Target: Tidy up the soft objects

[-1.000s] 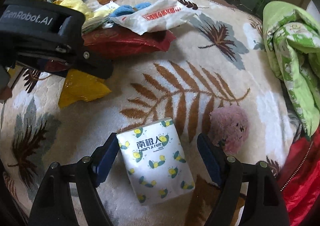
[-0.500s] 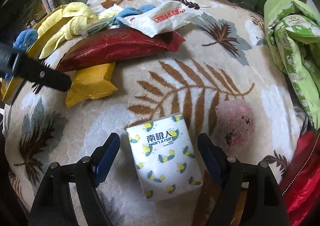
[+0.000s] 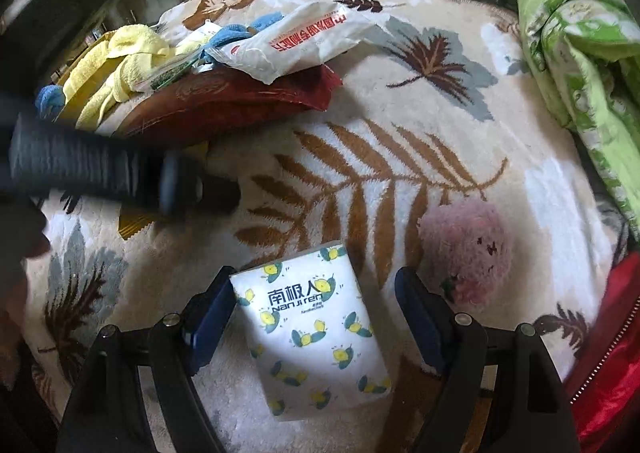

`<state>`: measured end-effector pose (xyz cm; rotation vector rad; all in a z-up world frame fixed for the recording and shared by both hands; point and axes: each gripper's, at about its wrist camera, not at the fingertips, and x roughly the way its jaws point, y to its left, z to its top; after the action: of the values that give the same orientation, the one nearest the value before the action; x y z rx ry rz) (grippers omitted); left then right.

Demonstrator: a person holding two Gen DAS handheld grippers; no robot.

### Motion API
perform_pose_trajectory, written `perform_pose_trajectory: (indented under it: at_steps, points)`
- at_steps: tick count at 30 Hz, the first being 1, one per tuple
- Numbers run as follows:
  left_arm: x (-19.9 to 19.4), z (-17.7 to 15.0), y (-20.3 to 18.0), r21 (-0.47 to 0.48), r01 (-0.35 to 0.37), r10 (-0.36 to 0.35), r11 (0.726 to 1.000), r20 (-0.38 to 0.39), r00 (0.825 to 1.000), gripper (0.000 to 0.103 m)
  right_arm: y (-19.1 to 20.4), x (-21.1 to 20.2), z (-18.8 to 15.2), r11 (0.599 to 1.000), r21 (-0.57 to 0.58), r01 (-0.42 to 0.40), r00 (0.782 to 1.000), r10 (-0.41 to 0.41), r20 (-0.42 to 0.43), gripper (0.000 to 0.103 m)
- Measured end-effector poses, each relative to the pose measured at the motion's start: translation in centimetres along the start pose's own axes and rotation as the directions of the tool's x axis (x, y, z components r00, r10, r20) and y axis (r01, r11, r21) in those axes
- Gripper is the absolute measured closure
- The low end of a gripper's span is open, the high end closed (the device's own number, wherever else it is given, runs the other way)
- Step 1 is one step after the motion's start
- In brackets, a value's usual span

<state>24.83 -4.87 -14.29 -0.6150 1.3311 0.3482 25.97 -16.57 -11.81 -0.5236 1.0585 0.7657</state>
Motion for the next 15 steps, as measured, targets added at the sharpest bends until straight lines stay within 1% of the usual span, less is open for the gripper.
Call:
perform_pose_trajectory:
  at_steps: [2, 4, 5, 7, 8, 9, 11, 13, 15]
  points:
    - [-0.4, 0.1, 1.1, -0.007, 0.055, -0.055, 0.998, -0.005, 0.998, 0.001, 0.0, 0.1, 0.1, 1.000, 0.000, -0.015, 1.000, 0.015, 0.001, 0.023]
    - [-0.7, 0.1, 2.1, 0.002, 0.081, -0.081, 0.997, -0.039, 0.996, 0.001, 0.1, 0.0, 0.0, 0.999, 0.004, -0.054, 0.999, 0.054, 0.001, 0.021]
    - [-0.7, -0.3, 2.6, 0.039, 0.066, -0.063, 0.997, -0.075, 0.995, 0.001, 0.2, 0.0, 0.0, 0.997, 0.001, -0.073, 0.997, 0.073, -0.001, 0.021]
    - [-1.0, -1.1, 3.7, 0.087, 0.051, -0.042, 0.995, -0.106, 0.993, 0.001, 1.1, -0.4, -0.4, 0.989, -0.012, -0.148, 0.989, 0.148, -0.016, 0.021]
    - [-1.2, -1.5, 4.7, 0.091, 0.042, -0.032, 0.995, -0.115, 0.993, 0.001, 1.9, -0.5, -0.7, 0.984, -0.033, -0.173, 0.985, 0.172, -0.031, 0.021]
    - [-1.5, -1.8, 5.9, 0.076, 0.046, -0.037, 0.996, -0.123, 0.992, 0.001, 2.4, -0.6, -1.0, 0.984, -0.051, -0.168, 0.985, 0.166, -0.039, 0.021]
    - [-2.2, -1.9, 6.9, 0.060, 0.078, -0.070, 0.995, -0.123, 0.990, 0.001, 3.2, -0.8, -1.4, 0.986, -0.069, -0.151, 0.988, 0.149, -0.040, 0.021]
    - [-2.7, -2.0, 7.0, 0.046, 0.066, -0.060, 0.997, -0.110, 0.992, 0.001, 3.2, -1.2, -1.5, 0.990, -0.047, -0.133, 0.991, 0.132, -0.017, 0.021]
    - [-2.6, -1.6, 6.9, 0.012, 0.083, -0.081, 0.996, -0.097, 0.992, 0.001, 2.8, -1.3, -1.4, 0.994, -0.013, -0.113, 0.994, 0.113, -0.005, 0.021]
